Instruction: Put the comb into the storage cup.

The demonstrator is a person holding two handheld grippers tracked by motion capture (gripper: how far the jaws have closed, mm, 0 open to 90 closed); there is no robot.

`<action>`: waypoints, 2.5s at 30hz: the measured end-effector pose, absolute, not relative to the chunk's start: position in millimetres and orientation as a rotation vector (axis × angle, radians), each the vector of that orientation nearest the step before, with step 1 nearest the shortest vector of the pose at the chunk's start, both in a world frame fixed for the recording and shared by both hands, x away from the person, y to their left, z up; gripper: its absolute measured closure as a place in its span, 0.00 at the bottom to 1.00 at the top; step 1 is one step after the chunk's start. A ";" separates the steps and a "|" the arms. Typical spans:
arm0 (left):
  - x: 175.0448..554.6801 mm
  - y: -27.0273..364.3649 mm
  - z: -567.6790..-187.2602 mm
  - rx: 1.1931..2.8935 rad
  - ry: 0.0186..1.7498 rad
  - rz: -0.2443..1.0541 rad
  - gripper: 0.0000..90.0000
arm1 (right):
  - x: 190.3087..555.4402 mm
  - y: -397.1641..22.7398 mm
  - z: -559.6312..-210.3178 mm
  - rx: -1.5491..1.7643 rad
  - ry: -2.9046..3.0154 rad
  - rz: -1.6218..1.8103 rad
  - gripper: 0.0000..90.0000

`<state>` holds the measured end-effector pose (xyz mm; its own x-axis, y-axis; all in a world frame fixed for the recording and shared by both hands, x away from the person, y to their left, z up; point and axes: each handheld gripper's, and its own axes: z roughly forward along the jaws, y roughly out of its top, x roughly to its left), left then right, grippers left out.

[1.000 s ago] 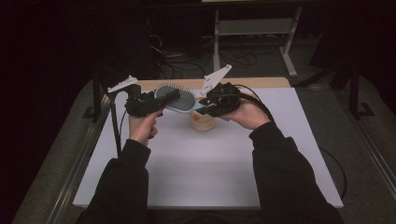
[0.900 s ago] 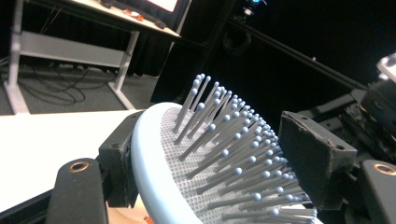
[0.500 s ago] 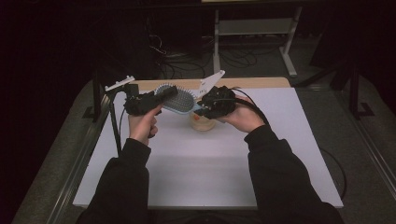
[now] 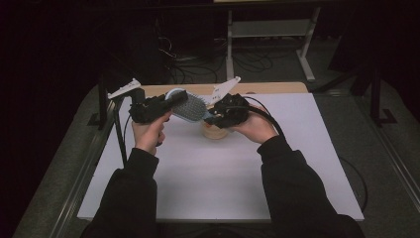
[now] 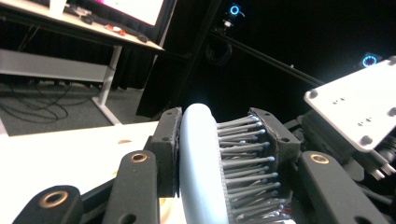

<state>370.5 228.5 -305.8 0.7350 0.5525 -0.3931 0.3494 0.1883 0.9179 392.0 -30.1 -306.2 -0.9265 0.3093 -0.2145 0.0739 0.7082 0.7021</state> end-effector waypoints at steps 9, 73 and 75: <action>368.1 222.4 -297.2 1.507 0.751 0.229 0.64 | 397.2 -46.3 -308.1 0.416 2.614 1.161 0.52; 387.1 221.1 -215.8 1.564 0.660 0.407 0.64 | 356.6 -204.3 -374.3 0.981 2.361 1.441 0.00; 389.8 221.1 -214.5 1.565 0.665 0.418 0.64 | 354.1 -206.9 -377.3 0.984 2.357 1.438 0.00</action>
<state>389.8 221.1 -214.5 0.7628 0.6351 -0.1217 0.1654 -0.0096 0.9862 354.1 -206.9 -377.3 -0.7550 0.6366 0.1573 0.4311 0.3012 0.8505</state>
